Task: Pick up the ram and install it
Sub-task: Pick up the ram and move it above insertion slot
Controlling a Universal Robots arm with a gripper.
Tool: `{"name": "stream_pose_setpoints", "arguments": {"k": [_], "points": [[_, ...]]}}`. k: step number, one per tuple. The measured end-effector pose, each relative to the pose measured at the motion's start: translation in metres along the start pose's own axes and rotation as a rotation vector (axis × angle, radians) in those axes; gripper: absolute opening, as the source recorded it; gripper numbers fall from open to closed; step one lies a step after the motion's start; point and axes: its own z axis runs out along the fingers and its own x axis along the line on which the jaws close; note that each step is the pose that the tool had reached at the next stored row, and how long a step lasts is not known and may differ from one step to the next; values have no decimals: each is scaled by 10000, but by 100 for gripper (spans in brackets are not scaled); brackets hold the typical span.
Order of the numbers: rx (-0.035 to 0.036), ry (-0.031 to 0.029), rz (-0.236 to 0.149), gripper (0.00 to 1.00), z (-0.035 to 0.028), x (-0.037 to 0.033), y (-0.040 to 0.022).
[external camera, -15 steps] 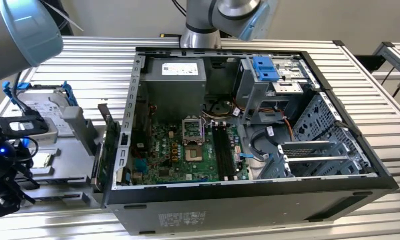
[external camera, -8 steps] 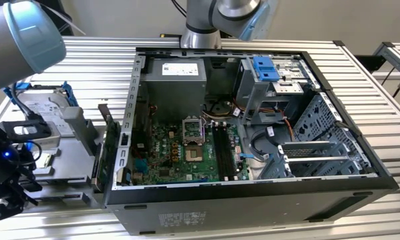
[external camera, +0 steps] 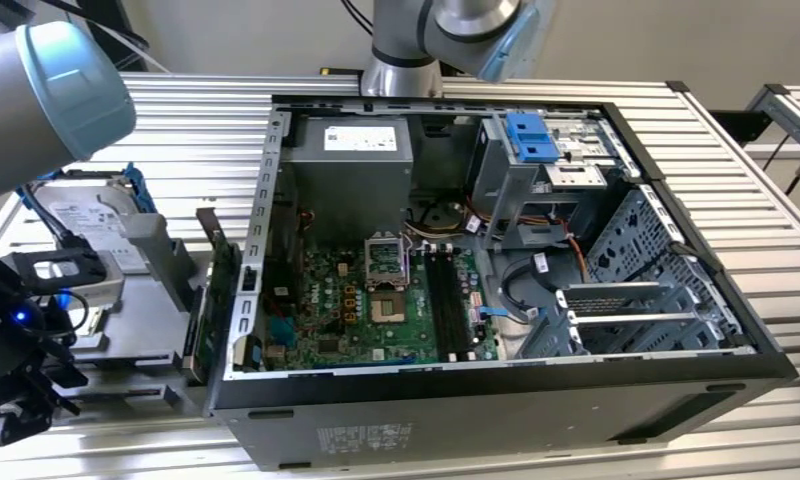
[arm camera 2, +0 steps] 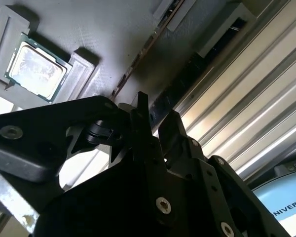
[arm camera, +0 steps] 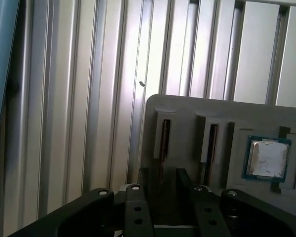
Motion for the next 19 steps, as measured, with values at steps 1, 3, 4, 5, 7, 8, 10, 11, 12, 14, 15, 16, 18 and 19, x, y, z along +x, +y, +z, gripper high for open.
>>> {"name": "stream_pose_setpoints", "arguments": {"k": [1,3,4,5,7,8,10,11,12,14,15,16,18,19], "points": [[-1,1,0,100,0,0,0],[-2,1,0,100,0,0,0],[-1,1,0,100,1,0,0],[0,0,0,100,2,0,0],[0,0,0,100,2,0,0],[0,0,0,100,2,0,0],[0,0,0,0,2,0,0],[0,0,0,0,3,0,0],[-1,3,-1,0,2,0,0],[1,-1,0,0,4,0,0],[0,0,0,0,3,0,0],[0,0,0,0,3,0,0],[0,0,0,0,4,0,0],[0,0,0,0,4,0,0]]}}
